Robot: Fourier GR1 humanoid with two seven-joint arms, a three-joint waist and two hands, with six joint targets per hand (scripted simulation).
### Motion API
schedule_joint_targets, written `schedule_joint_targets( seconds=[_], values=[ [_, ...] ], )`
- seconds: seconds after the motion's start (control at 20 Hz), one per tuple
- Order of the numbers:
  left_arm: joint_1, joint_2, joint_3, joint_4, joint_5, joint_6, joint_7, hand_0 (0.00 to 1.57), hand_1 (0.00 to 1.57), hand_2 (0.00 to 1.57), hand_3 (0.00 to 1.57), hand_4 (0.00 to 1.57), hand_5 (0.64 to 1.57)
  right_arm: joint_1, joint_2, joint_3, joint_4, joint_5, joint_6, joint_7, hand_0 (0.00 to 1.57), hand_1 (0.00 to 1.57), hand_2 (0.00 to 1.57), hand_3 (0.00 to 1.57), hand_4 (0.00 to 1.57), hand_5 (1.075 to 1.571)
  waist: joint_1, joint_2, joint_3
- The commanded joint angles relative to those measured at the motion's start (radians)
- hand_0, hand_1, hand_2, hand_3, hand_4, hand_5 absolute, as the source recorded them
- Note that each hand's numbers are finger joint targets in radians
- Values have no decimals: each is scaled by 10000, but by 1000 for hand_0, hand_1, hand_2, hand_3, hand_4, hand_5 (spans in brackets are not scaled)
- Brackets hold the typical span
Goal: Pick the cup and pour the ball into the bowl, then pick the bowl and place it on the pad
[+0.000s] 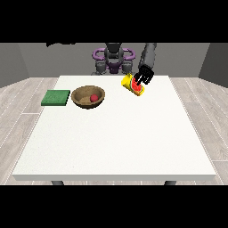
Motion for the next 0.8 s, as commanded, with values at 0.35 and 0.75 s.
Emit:
schedule_joint_targets(
  seconds=[0.35,0.75],
  values=[
    [382,-1575,3080,-2869,7103,-4936,-3103,811,811,873,348,476,1566,-21,311,-168,-420,-28,-578,56,0,0,0,0,501,1566,1298,926,-102],
    [248,681,4570,-2018,9248,-9173,-4594,0,0,0,0,0,1553,-693,668,667,-1839,969,-1735,575,0,0,0,0,490,1568,1335,2609,49]
  ],
)
